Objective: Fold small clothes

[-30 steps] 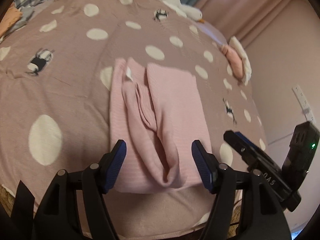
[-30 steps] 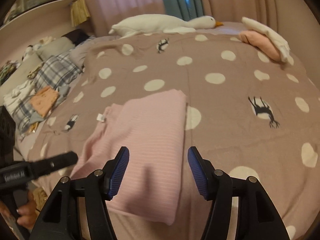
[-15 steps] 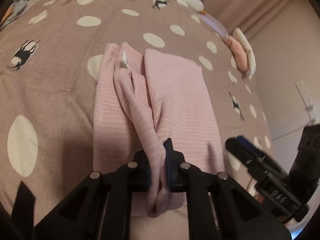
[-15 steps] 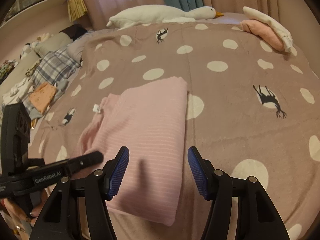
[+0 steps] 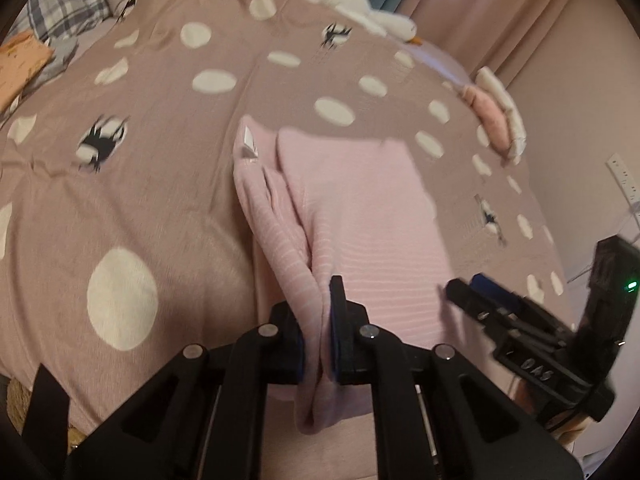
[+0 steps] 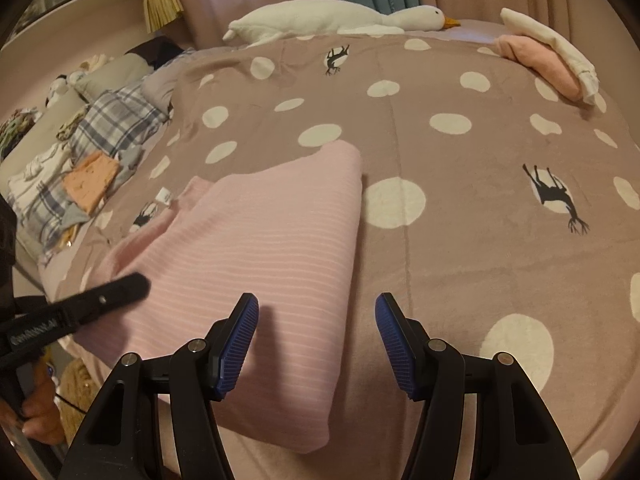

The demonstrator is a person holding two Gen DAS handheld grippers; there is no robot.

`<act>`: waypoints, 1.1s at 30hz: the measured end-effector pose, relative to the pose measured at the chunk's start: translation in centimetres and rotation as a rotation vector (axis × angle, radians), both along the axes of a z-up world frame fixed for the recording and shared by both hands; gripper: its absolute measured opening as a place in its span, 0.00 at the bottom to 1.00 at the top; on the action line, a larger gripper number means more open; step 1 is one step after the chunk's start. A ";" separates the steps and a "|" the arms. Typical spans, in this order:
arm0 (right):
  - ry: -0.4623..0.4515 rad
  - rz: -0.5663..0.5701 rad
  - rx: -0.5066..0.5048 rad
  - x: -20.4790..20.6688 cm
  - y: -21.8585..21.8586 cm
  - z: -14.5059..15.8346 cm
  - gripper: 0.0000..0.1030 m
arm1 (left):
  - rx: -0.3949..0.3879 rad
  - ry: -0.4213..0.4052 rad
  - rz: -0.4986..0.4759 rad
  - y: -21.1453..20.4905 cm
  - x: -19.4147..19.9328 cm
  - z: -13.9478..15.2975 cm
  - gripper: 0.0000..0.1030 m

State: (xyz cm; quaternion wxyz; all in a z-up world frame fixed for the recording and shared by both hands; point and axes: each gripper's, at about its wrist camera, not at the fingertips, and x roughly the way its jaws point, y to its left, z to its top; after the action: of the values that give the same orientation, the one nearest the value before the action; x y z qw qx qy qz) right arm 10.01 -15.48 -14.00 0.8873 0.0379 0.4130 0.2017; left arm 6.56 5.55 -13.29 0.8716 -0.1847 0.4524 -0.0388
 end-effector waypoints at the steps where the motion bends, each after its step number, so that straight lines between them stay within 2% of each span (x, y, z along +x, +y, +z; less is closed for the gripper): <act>1: 0.004 0.002 -0.003 0.0 0.1 -0.1 0.59 | 0.008 0.018 0.000 0.0 0.1 -0.5 0.10; 7: 0.031 0.010 -0.019 0.2 0.4 -0.6 0.59 | 0.042 0.065 -0.001 0.1 0.4 -2.2 0.16; 12: 0.042 0.012 -0.026 0.3 0.6 -0.9 0.59 | -0.005 0.074 0.010 0.8 0.4 -2.0 0.22; 13: 0.042 0.011 -0.027 0.3 0.6 -0.9 0.59 | -0.024 0.077 0.017 1.1 0.4 -1.8 0.25; 15: 0.041 0.006 -0.025 0.3 0.6 -0.8 0.60 | -0.039 0.066 0.035 1.6 0.5 -1.1 0.43; 18: 0.038 -0.009 -0.014 0.5 0.3 -0.8 0.71 | -0.040 0.034 0.065 2.3 0.8 -0.4 0.58; 21: 0.055 -0.018 0.005 1.0 0.1 -1.0 0.72 | -0.073 0.034 0.079 2.8 1.6 -0.5 0.69; 27: 0.125 -0.003 0.068 2.5 0.2 -2.2 0.72 | -0.118 0.107 0.029 1.8 2.9 -3.2 0.70; 33: 0.181 0.039 0.135 3.6 0.9 -3.3 0.72 | -0.177 0.113 0.009 1.8 3.7 -4.0 0.68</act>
State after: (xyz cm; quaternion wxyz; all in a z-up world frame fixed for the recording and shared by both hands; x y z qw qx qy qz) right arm 13.59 -14.62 -17.31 0.8378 0.1076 0.4774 0.2421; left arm 10.22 7.36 -17.31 0.8251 -0.2652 0.4948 -0.0641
